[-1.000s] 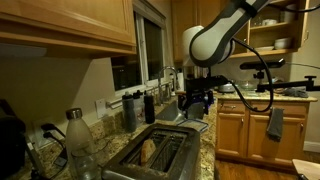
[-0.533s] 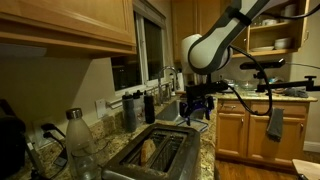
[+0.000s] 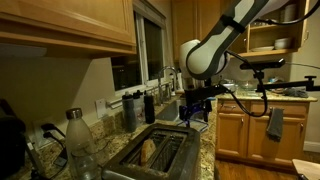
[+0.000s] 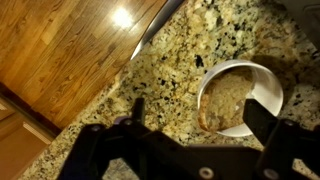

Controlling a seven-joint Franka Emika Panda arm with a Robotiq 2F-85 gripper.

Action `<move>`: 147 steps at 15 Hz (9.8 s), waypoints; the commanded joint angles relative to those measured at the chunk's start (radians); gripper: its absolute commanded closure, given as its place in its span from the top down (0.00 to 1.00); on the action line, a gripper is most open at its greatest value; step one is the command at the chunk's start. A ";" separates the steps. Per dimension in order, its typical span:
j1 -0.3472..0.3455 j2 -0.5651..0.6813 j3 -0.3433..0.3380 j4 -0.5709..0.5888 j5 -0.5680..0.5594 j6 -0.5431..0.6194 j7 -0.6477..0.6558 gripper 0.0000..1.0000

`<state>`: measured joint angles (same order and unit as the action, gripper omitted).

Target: Put two slices of bread into the toaster.

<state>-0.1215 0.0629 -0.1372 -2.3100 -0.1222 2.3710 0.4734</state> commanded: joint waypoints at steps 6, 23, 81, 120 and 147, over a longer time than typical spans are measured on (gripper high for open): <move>-0.004 0.095 -0.004 0.080 0.084 0.063 -0.119 1.00; -0.028 0.193 0.001 0.128 0.195 0.059 -0.402 1.00; 0.011 0.265 -0.004 0.304 0.180 0.030 -0.289 0.11; 0.106 -0.191 0.161 0.311 -0.054 -0.638 0.369 0.10; 0.187 -0.054 0.248 0.434 0.120 -0.762 0.363 0.10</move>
<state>0.0523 -0.0280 0.1187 -1.9183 -0.0243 1.6421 0.8487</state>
